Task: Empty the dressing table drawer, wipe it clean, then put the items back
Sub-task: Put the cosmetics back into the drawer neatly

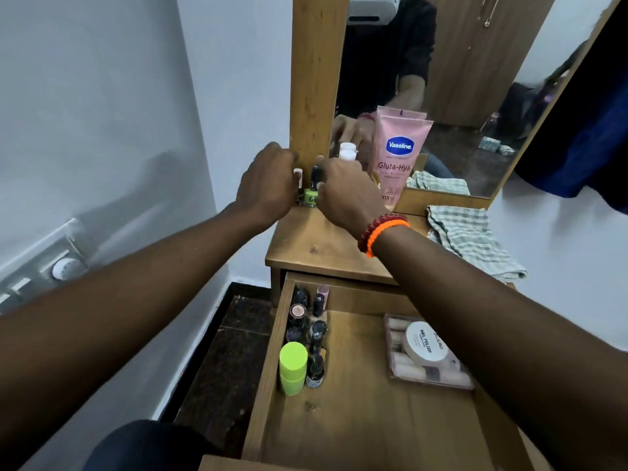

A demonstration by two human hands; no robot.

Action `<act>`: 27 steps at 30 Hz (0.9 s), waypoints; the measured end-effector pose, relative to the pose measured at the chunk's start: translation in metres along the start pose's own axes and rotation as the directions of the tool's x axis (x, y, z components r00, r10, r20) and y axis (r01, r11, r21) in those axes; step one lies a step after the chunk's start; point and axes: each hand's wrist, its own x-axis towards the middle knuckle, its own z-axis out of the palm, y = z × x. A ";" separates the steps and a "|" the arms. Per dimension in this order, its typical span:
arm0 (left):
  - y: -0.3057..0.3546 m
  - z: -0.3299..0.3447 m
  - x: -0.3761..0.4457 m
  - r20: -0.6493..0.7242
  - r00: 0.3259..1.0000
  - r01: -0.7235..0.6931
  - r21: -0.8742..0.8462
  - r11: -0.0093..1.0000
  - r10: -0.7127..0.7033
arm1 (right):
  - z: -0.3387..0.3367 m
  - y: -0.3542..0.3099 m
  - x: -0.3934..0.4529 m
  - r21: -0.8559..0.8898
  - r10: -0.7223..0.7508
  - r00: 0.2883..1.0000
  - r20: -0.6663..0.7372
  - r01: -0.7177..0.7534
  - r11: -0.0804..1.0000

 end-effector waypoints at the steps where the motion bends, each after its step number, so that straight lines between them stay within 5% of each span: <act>1: -0.002 0.004 0.003 0.011 1.000 -0.017 0.017 1.000 0.017 | 0.005 0.001 0.005 -0.044 -0.003 1.000 -0.011 0.002 0.999; 6: -0.006 0.014 0.001 0.049 0.997 -0.055 0.046 0.997 0.053 | 0.019 0.007 0.011 -0.151 -0.045 0.998 -0.048 0.037 0.988; 13: -0.008 0.011 0.000 -0.014 0.999 -0.050 -0.012 0.999 0.050 | 0.022 0.007 0.018 -0.018 -0.059 0.982 -0.178 0.057 0.998; 27: 0.030 -0.064 -0.074 -0.047 0.997 -0.072 -0.117 0.991 0.067 | -0.055 -0.003 -0.074 0.222 0.094 0.992 -0.086 -0.073 0.972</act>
